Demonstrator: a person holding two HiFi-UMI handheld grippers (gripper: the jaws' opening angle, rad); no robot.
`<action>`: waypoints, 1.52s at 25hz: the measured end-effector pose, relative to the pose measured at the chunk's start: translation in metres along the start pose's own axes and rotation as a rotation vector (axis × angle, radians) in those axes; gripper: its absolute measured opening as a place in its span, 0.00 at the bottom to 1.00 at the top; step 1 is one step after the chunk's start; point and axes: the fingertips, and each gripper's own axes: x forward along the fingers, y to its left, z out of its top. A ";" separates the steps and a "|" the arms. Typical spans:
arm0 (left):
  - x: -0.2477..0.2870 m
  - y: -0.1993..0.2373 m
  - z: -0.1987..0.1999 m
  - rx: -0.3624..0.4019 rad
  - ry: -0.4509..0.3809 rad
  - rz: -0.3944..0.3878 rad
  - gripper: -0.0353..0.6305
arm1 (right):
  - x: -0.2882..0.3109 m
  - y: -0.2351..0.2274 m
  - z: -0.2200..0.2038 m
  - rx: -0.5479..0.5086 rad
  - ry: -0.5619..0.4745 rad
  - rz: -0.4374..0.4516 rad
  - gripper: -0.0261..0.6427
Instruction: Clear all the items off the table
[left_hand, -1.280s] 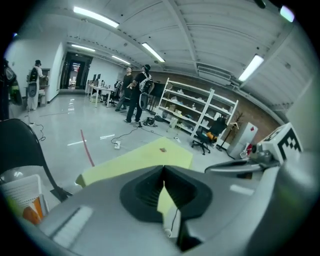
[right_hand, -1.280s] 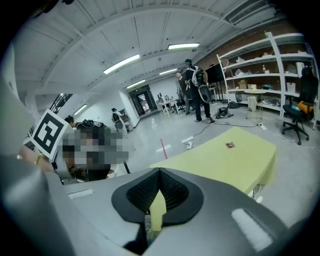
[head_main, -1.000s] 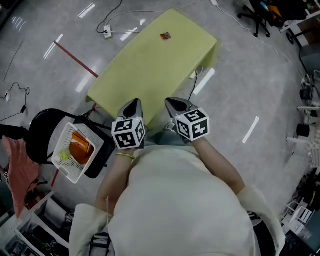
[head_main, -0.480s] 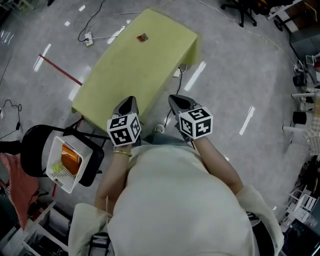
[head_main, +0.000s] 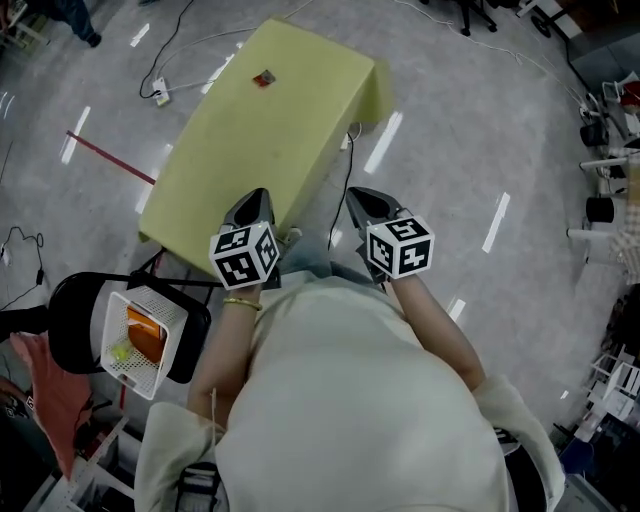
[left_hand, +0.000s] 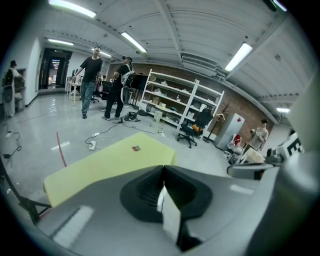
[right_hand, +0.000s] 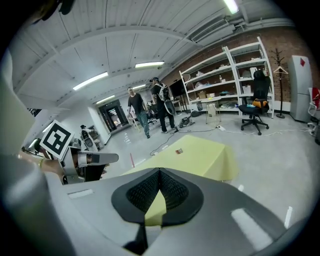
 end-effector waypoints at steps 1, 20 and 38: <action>0.002 -0.001 0.000 0.001 0.004 0.000 0.07 | -0.001 -0.001 -0.001 0.002 0.002 -0.001 0.04; 0.102 0.017 0.065 -0.038 0.011 0.046 0.07 | 0.071 -0.056 0.066 -0.067 0.073 0.038 0.04; 0.196 0.051 0.142 -0.096 0.000 0.091 0.07 | 0.183 -0.075 0.158 -0.155 0.122 0.147 0.04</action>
